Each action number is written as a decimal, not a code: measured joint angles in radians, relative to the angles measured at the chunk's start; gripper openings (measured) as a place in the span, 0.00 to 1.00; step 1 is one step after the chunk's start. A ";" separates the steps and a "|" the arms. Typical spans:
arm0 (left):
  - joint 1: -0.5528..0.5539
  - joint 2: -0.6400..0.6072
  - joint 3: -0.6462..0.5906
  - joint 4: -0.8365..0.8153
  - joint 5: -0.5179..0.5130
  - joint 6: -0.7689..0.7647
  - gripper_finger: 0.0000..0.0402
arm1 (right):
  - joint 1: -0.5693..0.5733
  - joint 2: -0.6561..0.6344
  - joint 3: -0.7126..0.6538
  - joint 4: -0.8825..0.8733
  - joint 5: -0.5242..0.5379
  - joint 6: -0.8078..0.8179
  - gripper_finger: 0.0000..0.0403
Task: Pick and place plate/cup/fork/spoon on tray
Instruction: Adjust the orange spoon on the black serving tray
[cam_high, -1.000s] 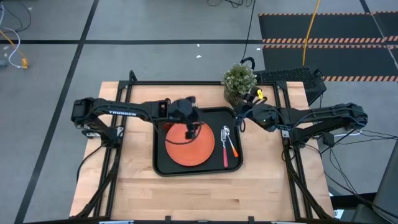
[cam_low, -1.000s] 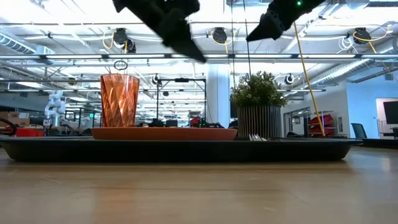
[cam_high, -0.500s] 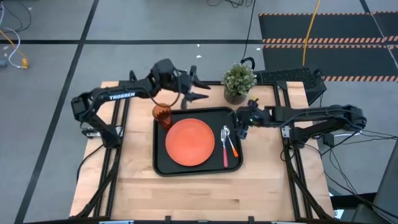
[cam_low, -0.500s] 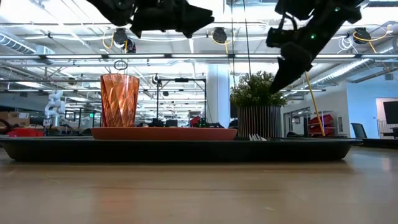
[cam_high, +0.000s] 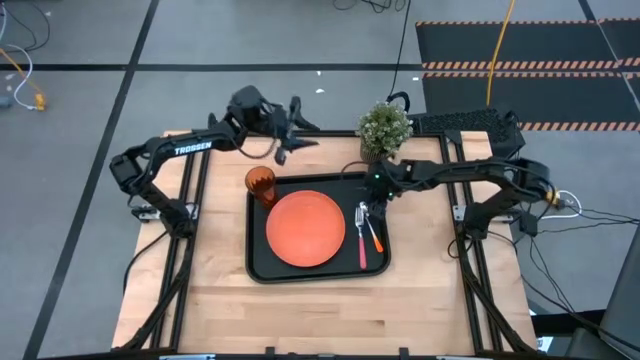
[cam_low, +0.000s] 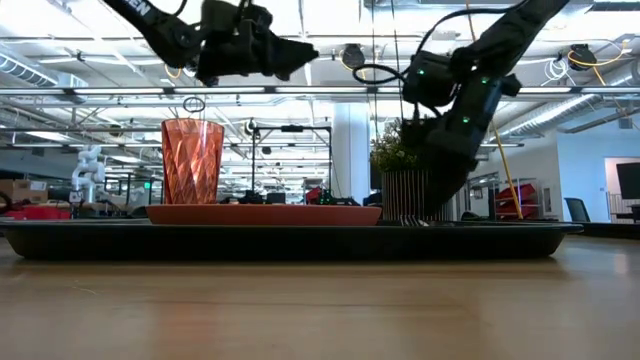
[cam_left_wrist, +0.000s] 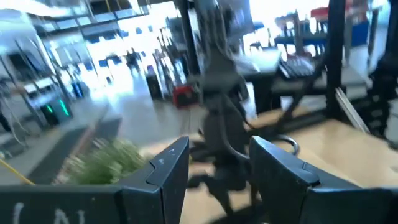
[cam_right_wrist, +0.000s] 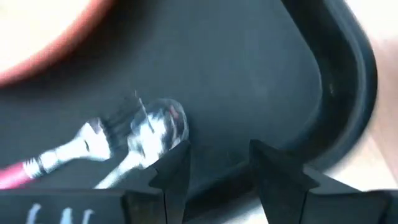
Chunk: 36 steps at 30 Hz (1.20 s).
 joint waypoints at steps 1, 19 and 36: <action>0.016 -0.001 -0.006 0.044 0.017 -0.032 0.43 | 0.000 0.013 0.008 0.023 -0.015 -0.008 0.39; 0.098 -0.001 -0.037 0.100 0.097 -0.177 0.43 | -0.032 0.081 0.045 0.105 -0.005 -0.100 0.39; 0.097 -0.001 -0.037 0.017 0.096 -0.148 0.43 | -0.010 0.135 0.045 0.150 0.011 -0.146 0.39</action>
